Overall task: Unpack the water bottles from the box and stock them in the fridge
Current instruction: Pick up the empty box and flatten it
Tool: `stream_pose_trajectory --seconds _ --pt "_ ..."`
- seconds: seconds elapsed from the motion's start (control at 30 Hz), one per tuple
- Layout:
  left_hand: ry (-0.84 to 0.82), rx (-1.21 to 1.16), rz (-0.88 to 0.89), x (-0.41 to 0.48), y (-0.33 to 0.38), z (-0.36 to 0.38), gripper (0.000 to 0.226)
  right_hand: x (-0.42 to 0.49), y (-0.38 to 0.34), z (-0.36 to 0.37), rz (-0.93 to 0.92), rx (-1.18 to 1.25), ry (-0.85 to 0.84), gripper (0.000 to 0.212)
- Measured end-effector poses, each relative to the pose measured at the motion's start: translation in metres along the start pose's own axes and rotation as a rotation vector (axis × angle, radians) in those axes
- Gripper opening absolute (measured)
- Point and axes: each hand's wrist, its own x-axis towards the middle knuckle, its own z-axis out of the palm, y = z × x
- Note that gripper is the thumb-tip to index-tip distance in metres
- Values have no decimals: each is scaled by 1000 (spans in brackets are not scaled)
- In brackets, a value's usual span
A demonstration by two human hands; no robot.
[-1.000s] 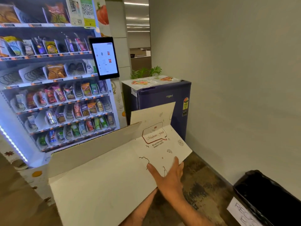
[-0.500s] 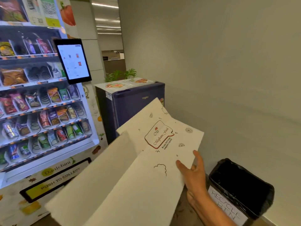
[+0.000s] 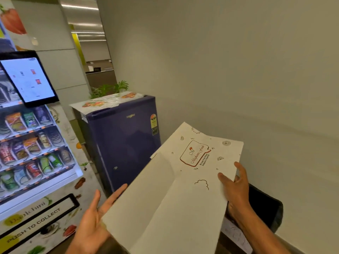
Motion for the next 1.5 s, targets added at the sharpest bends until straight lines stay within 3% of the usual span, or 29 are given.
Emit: stream_pose_trajectory --seconds 0.03,0.1,0.2,0.3,0.53,0.67,1.0,1.3,1.5 --pt "47 29 -39 27 -19 21 90 12 -4 -11 -16 -15 2 68" --pt "347 45 -140 59 -31 35 80 34 -11 -30 -51 -45 -5 66" --pt "480 296 -261 110 -46 51 61 63 -17 -56 -91 -92 -12 67" --pt "478 545 -376 161 -68 71 63 87 -23 -77 -130 -129 -6 69" --pt "646 813 -163 249 -110 79 49 131 -40 -108 -158 -134 42 75" --pt "647 890 -104 292 -119 74 44 152 -47 -116 -155 -123 60 72" --pt "548 1053 -131 388 -119 34 33 214 -33 -129 -145 -93 80 33" --pt "421 805 -201 497 -123 -14 34 265 -11 -119 -149 -159 130 28" --pt "458 703 -248 556 -145 -44 29 293 7 -139 -112 -228 151 36"
